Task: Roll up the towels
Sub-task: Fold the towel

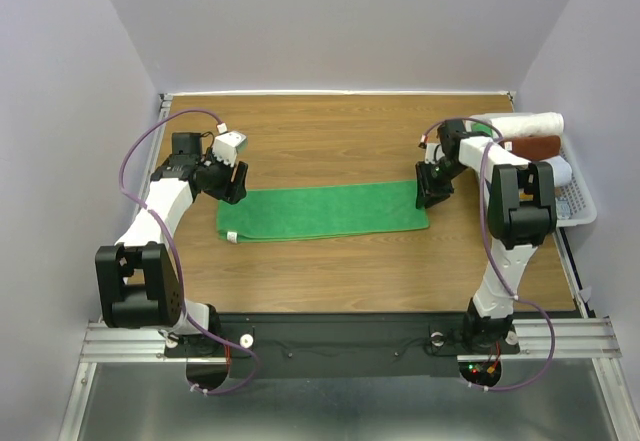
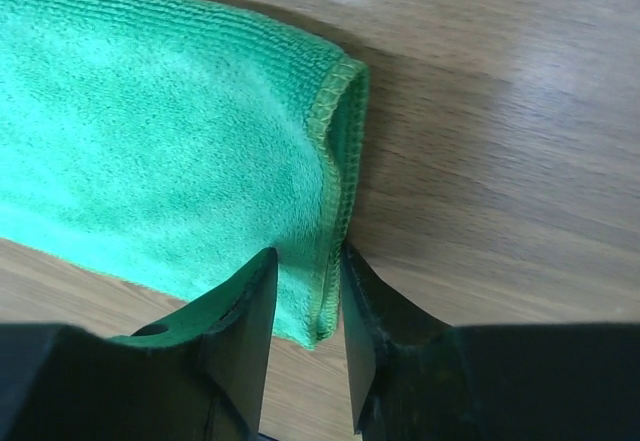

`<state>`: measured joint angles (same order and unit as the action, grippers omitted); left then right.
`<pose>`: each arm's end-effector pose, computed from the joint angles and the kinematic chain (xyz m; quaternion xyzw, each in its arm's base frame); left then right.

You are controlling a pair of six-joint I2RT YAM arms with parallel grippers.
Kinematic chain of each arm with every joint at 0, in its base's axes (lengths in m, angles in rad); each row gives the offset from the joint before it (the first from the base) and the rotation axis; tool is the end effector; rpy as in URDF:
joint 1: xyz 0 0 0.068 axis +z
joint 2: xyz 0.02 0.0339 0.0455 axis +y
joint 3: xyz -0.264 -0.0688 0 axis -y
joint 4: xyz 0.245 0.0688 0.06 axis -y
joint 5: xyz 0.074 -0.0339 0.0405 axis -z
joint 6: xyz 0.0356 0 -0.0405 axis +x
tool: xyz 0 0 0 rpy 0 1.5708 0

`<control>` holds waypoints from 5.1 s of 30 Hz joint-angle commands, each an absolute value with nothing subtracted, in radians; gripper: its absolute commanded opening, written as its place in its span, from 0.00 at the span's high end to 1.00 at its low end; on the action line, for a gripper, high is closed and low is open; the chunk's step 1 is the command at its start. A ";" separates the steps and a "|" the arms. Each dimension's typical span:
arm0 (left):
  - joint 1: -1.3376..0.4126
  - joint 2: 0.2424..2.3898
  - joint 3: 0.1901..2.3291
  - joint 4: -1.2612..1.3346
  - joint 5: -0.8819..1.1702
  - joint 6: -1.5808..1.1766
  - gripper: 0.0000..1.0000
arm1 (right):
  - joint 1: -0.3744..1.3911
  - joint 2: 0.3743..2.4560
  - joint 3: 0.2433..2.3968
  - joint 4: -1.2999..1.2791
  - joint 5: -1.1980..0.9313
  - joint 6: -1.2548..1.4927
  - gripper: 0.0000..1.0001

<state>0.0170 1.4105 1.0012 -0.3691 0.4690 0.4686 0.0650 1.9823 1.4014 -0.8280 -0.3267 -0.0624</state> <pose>0.3020 -0.0110 0.2574 0.2883 0.8544 -0.1178 0.4159 0.3792 0.0361 0.1649 -0.0757 0.9806 0.1622 0.0796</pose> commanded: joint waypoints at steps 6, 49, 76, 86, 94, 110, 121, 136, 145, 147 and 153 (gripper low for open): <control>0.018 1.405 1.023 -0.345 0.485 0.443 0.30 | 0.072 2.023 1.345 -0.788 -0.374 -0.058 0.81; 0.044 1.425 1.058 -0.383 0.520 0.387 0.01 | 0.285 2.046 1.583 -0.859 -0.792 0.030 1.00; 0.066 1.465 1.063 -0.393 0.523 0.390 0.01 | 0.422 2.183 1.667 -0.729 -0.810 0.215 0.99; 0.072 1.476 1.060 -0.391 0.526 0.393 0.01 | 0.448 2.209 1.698 -0.721 -0.828 0.244 0.99; 0.081 1.483 1.058 -0.391 0.526 0.403 0.01 | 0.465 2.226 1.713 -0.716 -0.831 0.256 1.00; 0.092 1.483 1.051 -0.391 0.540 0.402 0.01 | 0.477 2.234 1.727 -0.718 -0.899 0.244 0.60; 0.094 1.486 1.081 -0.403 0.566 0.391 0.01 | 0.485 2.110 1.795 -0.724 -1.085 0.187 0.64; 0.087 1.500 1.014 -0.410 0.557 0.397 0.04 | 0.500 2.219 1.750 -0.747 -0.578 0.026 0.99; 0.003 1.422 0.976 -0.399 0.486 0.339 0.01 | 0.529 2.194 1.818 -0.749 -0.682 0.035 0.54; -0.076 1.381 0.951 -0.368 0.459 0.331 0.01 | 0.523 2.131 1.789 -0.749 -0.690 0.029 0.41; -0.209 1.394 0.948 -0.390 0.466 0.255 0.01 | 0.450 1.973 1.691 -0.779 -0.599 0.009 0.40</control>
